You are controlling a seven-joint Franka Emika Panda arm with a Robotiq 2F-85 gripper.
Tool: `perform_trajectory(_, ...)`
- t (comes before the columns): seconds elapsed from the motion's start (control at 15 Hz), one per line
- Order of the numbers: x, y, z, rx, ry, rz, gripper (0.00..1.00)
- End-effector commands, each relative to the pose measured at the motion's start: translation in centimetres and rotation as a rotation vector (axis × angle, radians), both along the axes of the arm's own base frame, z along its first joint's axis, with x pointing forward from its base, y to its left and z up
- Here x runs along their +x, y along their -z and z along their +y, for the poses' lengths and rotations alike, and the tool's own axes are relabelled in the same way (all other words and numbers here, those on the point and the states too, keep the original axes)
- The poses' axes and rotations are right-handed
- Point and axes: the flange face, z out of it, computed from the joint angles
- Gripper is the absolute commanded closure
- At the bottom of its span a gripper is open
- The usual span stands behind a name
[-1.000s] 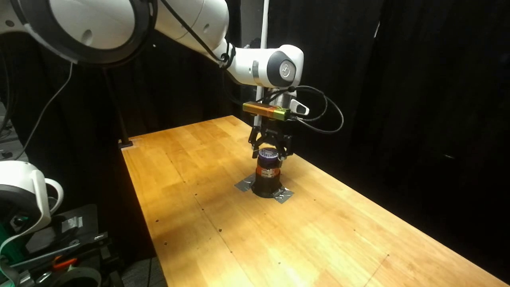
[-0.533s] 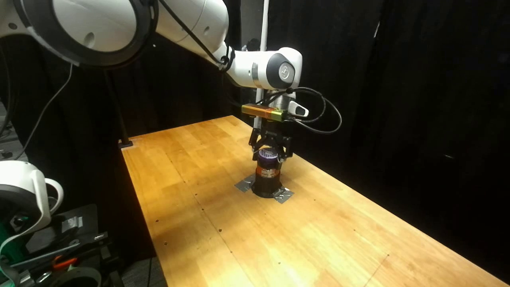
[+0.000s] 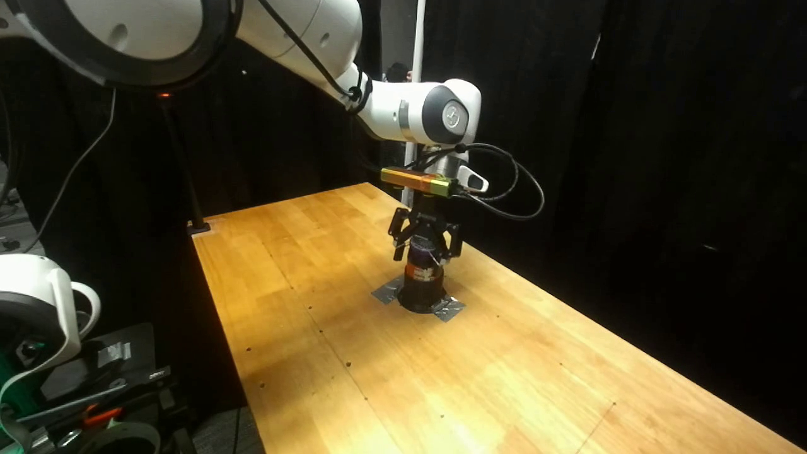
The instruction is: Put the rubber band around the jar.
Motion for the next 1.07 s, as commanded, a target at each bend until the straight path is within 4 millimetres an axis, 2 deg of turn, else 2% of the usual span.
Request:
perform_trajectory(0.0, -3.3, -1.2, -2.0, 0.007, -0.024, 0.008, 0.00)
perform_trajectory(0.27, -5.0, -1.4, -3.3, 0.021, -0.015, -0.099, 0.00)
perform_trajectory(0.53, -6.5, -0.4, -3.5, 0.046, -0.045, -0.296, 0.00)
perform_trajectory(0.73, -8.6, -0.8, -2.9, 0.059, -0.057, -0.454, 0.00)
perform_trajectory(0.87, -10.6, 0.0, -2.9, 0.066, -0.058, -0.546, 0.00)
perform_trajectory(0.93, -11.8, 0.6, -3.1, 0.070, -0.062, -0.588, 0.25)
perform_trajectory(1.0, -13.1, 0.9, -3.4, 0.077, -0.063, -0.626, 0.26)
